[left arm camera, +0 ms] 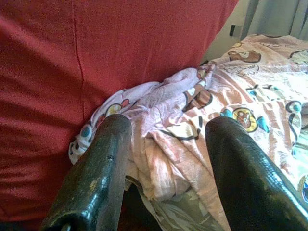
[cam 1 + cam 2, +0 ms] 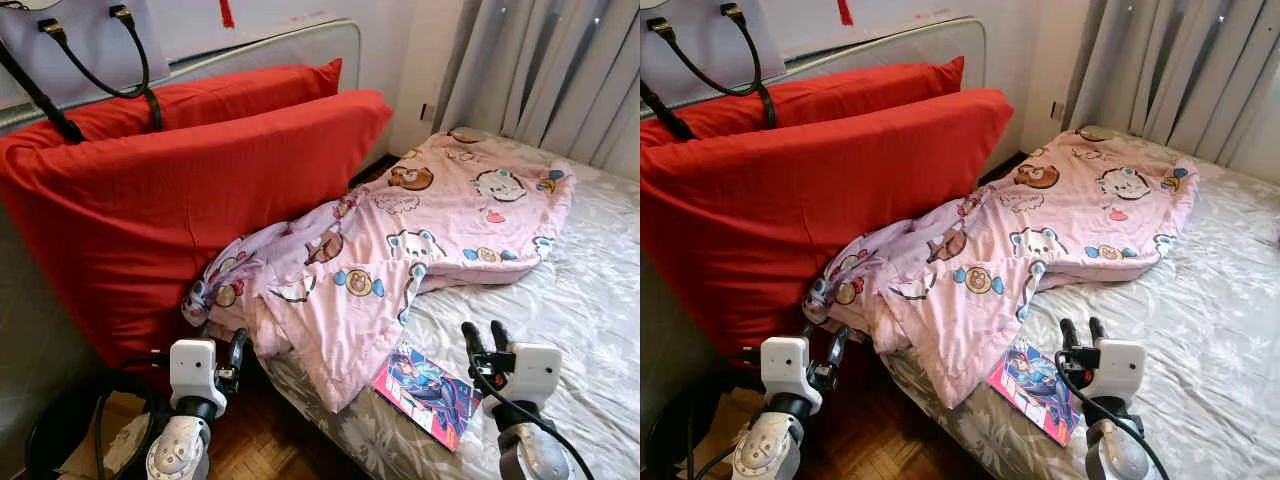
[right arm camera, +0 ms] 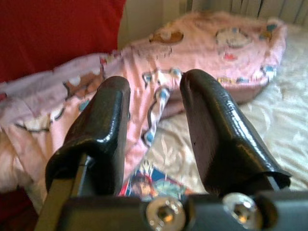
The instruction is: Clean up the room
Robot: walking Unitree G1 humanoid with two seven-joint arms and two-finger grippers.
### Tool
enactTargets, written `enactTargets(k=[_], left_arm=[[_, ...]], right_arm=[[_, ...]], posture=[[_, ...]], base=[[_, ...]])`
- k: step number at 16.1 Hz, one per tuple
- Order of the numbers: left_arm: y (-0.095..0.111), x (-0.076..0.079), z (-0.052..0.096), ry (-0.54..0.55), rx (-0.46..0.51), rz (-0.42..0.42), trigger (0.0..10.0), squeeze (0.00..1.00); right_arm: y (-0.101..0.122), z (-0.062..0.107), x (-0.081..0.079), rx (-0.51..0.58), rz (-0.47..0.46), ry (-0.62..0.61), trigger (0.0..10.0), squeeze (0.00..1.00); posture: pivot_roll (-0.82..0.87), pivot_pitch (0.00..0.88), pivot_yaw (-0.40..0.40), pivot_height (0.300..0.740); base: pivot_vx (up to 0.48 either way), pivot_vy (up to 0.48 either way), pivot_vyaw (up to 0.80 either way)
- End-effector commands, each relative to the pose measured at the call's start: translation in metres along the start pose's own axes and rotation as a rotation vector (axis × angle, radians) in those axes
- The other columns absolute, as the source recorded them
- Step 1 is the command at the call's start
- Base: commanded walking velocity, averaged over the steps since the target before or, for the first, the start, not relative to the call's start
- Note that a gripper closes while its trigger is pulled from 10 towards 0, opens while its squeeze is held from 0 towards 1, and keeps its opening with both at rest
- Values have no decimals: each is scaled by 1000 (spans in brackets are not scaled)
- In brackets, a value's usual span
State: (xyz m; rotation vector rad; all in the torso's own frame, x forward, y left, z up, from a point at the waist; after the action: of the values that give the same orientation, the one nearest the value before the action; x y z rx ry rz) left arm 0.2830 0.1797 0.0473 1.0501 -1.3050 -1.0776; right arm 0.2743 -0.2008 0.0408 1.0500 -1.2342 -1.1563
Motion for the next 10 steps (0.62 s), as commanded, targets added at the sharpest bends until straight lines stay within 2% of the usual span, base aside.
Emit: enactTargets(k=[1,3,10], left_arm=[[5,-1,-1,7,8,-1,10000,0],[6,1,-2,2,9,-2,10000,0],[5,2,1,-8,-7,-18,10000,0]], right_arm=[[-2,2,0,-18,12,6,10000,0],[-2,3,0,-14,12,-1,10000,0],[-6,4,-2,-47,19,7,10000,0]], posture=[[-2,0,-37,730],[-4,0,-32,706],[-6,0,-31,706]], base=[[0,0,0],[0,0,0],[0,0,0]])
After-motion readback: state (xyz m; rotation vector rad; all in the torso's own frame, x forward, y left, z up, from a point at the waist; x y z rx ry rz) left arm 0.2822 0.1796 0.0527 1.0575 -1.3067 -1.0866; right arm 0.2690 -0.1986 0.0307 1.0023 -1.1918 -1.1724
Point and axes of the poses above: a point about 5 cm out from each wrist's last joint towards the gripper, its own z axis pointing back from the gripper into the wrist, its own y axis along the axis of the wrist's last joint, x = y × z, the point moved 4 cm from there along -z, pointing out of the wrist towards the gripper, and after that the axes turned 13 degrees about z, right-handed, at the moved point
